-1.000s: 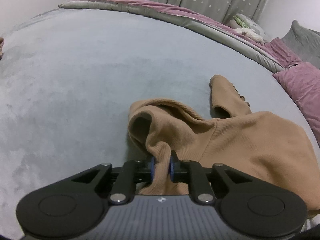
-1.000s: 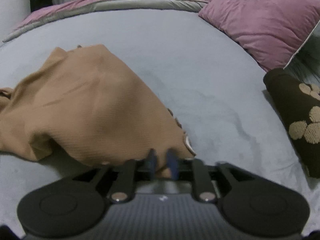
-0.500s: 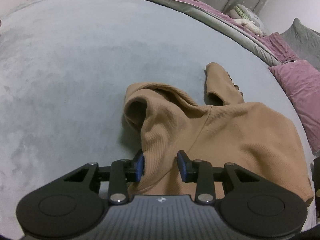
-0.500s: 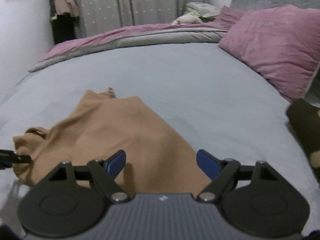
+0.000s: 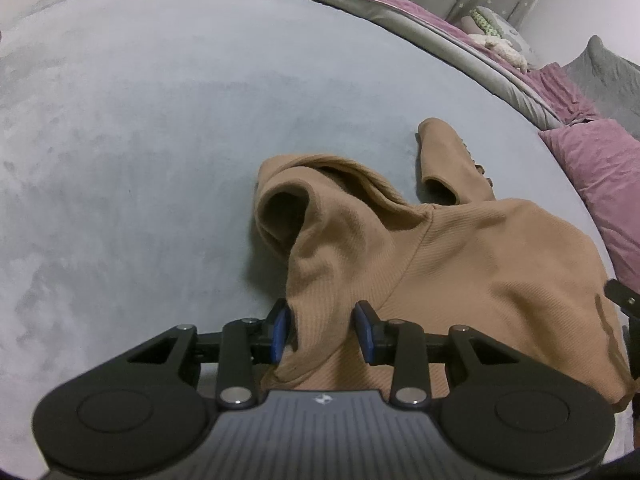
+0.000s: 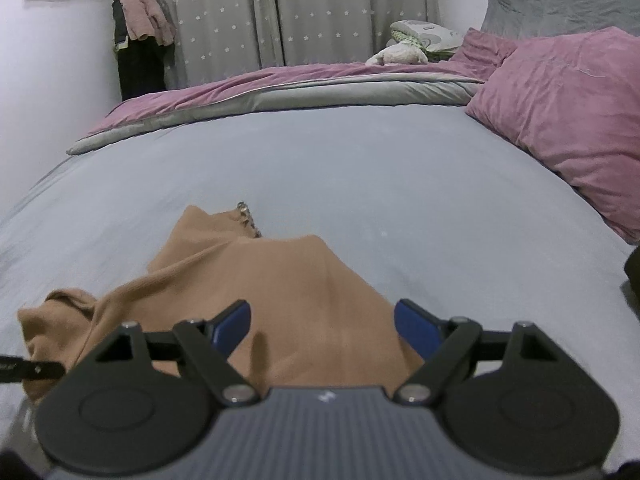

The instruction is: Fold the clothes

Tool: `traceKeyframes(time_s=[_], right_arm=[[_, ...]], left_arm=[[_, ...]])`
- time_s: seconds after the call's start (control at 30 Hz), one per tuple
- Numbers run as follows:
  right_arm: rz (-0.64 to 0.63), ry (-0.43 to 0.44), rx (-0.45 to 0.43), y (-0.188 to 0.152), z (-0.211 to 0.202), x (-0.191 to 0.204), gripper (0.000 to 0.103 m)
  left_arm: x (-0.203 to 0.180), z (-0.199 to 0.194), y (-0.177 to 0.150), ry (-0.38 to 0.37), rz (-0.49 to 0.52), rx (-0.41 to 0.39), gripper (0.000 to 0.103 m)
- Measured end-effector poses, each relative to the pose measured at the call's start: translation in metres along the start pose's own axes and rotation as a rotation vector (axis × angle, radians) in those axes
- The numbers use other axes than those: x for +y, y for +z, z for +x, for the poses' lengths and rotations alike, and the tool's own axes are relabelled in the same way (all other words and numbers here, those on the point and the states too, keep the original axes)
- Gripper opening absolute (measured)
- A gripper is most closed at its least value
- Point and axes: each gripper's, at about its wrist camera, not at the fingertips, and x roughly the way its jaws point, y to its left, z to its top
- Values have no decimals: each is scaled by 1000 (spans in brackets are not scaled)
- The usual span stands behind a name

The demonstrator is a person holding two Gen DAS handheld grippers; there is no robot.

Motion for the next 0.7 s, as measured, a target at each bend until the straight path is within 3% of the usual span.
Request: traceKeyframes(time_s=[0.2, 0.3, 0.4, 0.43, 0.53, 0.7], right_arm=[[19, -18, -15, 2, 21, 3, 79], [26, -15, -16, 2, 29, 5, 63], [38, 5, -13, 1, 32, 5, 38], [43, 14, -11, 1, 33, 4, 24], [62, 38, -2, -1, 32, 4, 4], [64, 69, -20, 2, 16, 7, 4]], left_arm=[[0, 1, 0, 1, -1, 2, 34], [-2, 2, -1, 6, 3, 0, 34], [-3, 2, -1, 10, 19, -16, 34], [-3, 2, 0, 12, 26, -22, 34], [-5, 3, 0, 16, 44, -39, 33], [-8, 3, 1, 22, 76, -71, 11]])
